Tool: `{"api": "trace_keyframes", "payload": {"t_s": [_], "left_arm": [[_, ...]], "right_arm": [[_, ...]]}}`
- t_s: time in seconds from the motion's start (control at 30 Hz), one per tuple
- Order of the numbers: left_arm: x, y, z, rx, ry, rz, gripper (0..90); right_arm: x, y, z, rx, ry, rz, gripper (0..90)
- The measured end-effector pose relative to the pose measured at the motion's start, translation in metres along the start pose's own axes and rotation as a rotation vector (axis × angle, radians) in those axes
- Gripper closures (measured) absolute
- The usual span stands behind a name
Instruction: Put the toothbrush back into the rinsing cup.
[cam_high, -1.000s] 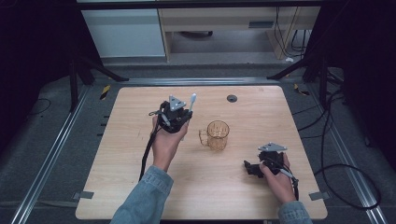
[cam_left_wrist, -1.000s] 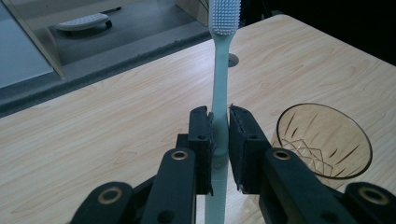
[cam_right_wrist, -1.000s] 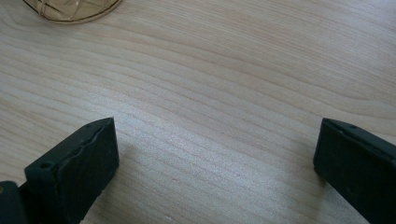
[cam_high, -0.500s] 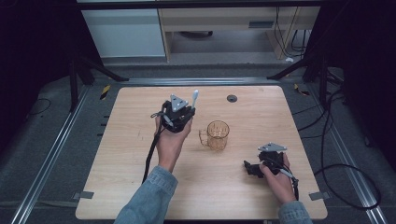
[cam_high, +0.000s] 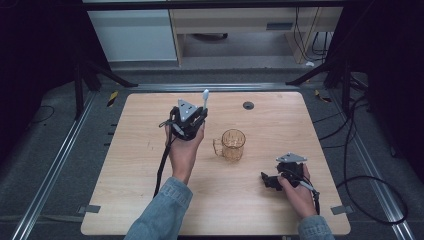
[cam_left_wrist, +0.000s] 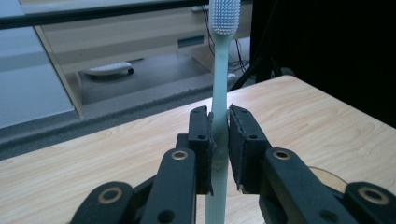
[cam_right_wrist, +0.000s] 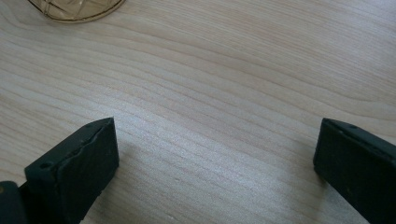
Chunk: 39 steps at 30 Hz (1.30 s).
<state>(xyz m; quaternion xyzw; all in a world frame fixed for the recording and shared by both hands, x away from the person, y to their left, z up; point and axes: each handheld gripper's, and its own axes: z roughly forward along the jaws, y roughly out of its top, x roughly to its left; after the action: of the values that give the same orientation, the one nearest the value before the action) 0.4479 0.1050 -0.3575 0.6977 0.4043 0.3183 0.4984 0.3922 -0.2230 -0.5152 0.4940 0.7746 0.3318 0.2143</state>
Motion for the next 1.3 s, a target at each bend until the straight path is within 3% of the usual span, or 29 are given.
{"api": "trace_keyframes", "payload": {"t_s": [0.1, 0.17, 0.57, 0.87, 1.07, 1.3], "left_arm": [[-0.002, -0.001, 0.000, -0.034, 0.004, -0.004, 79.1], [-0.003, -0.001, 0.000, -0.060, 0.012, -0.015, 79.1], [-0.012, -0.001, -0.005, -0.188, 0.036, 0.003, 79.1], [-0.016, -0.003, -0.006, -0.219, 0.026, -0.003, 79.1], [-0.019, -0.006, -0.012, -0.265, 0.027, -0.011, 79.1], [-0.025, -0.010, -0.011, -0.274, 0.024, -0.014, 79.1]], "right_arm": [[0.001, 0.000, 0.000, 0.004, 0.007, 0.012, 0.4], [0.000, 0.000, 0.000, 0.000, -0.001, -0.005, 0.7], [0.000, 0.000, 0.000, 0.000, 0.003, -0.004, 0.4], [0.000, 0.000, 0.000, 0.001, 0.004, -0.004, 0.4], [0.000, 0.000, 0.000, 0.001, 0.004, -0.004, 0.4], [0.001, 0.000, 0.000, 0.001, 0.006, -0.006, 0.5]]}}
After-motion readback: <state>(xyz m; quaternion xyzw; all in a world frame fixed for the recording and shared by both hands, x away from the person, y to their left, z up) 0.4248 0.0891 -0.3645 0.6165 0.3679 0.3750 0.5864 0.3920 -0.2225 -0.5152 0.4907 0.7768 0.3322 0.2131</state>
